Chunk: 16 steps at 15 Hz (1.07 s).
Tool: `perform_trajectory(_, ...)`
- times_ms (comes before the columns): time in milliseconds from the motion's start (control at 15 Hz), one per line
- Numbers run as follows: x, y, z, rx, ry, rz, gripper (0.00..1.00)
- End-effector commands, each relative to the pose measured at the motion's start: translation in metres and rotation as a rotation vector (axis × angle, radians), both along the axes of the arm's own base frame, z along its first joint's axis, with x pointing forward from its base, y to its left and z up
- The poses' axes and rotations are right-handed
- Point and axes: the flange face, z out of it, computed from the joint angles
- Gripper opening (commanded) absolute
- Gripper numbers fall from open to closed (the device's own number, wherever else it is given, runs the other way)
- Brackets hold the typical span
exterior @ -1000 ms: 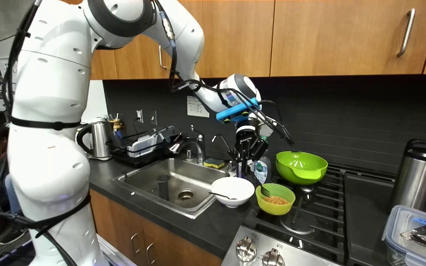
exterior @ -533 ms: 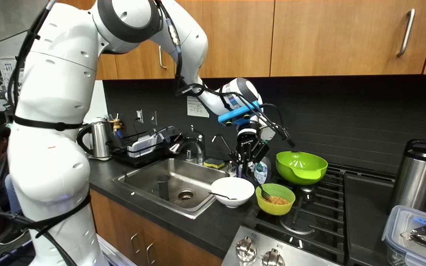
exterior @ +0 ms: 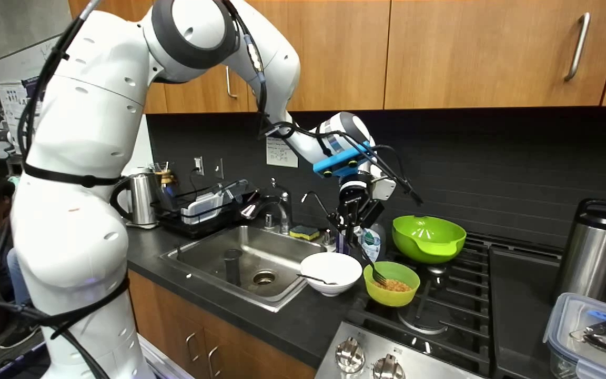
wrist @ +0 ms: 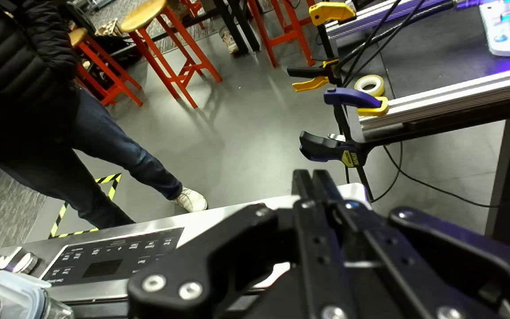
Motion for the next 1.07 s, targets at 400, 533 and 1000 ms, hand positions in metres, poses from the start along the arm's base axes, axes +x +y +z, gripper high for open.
perform_trajectory(400, 0.014, 0.006, -0.004, -0.009, 0.071, -0.012, 0.01)
perform_trajectory(533, 0.015, 0.006, -0.006, -0.013, 0.078, -0.015, 0.01)
perform_trajectory(1000, 0.020, 0.006, -0.011, -0.012, 0.109, -0.033, 0.01)
